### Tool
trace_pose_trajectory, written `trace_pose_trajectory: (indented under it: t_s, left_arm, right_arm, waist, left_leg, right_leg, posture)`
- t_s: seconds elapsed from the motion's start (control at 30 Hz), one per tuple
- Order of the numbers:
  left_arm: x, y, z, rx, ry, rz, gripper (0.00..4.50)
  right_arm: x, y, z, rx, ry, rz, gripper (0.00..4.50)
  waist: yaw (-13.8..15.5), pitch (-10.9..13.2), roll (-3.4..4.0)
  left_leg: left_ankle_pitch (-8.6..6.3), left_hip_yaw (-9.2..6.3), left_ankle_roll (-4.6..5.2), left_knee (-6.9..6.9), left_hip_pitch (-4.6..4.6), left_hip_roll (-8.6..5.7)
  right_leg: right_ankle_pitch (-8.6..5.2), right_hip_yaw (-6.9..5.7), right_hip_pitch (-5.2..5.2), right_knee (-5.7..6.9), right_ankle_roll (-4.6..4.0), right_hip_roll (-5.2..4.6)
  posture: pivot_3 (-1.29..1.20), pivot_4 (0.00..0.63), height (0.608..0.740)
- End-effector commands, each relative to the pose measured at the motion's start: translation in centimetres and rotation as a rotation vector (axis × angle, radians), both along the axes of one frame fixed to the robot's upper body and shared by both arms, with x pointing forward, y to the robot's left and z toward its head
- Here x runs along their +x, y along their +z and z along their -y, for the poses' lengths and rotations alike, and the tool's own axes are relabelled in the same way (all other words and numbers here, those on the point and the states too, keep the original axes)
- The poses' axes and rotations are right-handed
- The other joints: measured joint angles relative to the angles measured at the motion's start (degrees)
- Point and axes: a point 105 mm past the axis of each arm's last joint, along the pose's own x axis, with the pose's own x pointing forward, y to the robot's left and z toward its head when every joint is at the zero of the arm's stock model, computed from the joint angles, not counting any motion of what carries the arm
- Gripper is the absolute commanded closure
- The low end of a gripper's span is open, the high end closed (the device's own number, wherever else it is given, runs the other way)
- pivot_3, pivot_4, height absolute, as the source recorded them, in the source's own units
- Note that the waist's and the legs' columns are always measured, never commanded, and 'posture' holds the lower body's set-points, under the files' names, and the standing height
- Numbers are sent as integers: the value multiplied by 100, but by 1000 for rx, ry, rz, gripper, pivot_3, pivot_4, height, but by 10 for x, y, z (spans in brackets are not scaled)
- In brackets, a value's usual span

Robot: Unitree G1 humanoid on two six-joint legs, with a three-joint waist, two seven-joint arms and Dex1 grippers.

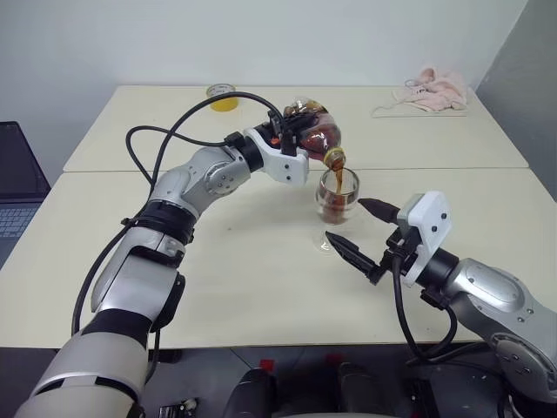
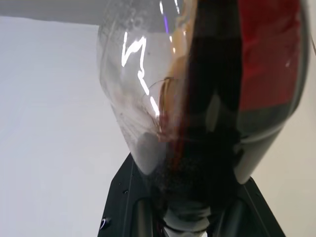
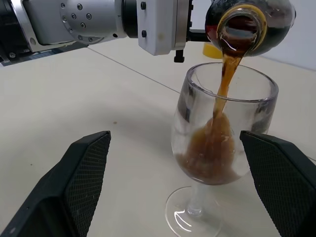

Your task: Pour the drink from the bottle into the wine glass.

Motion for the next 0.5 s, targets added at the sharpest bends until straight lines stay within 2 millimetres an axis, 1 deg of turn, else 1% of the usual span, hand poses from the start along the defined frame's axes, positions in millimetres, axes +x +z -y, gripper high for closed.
trace_pose_trajectory:
  t_s: [0.03, 0.5]
  left_arm:
    - [-5, 25, 5, -20, -29, 81, 3761]
    - [-3, 26, 5, -16, -24, 89, 3761]
  right_arm:
    - [-7, 10, -1, 6, 11, 56, 0]
    - [-7, 10, -2, 12, 13, 56, 0]
  waist:
    - [0, 0, 0]
    - [-1, 0, 0]
  left_leg:
    - [0, 0, 0, 0, 0, 0]
    - [0, -1, 0, 0, 0, -1]
  right_leg:
    - [0, 0, 0, 0, 0, 0]
    - [0, 0, 0, 0, 0, 0]
  posture:
    - [0, 150, 740]
    - [0, 150, 740]
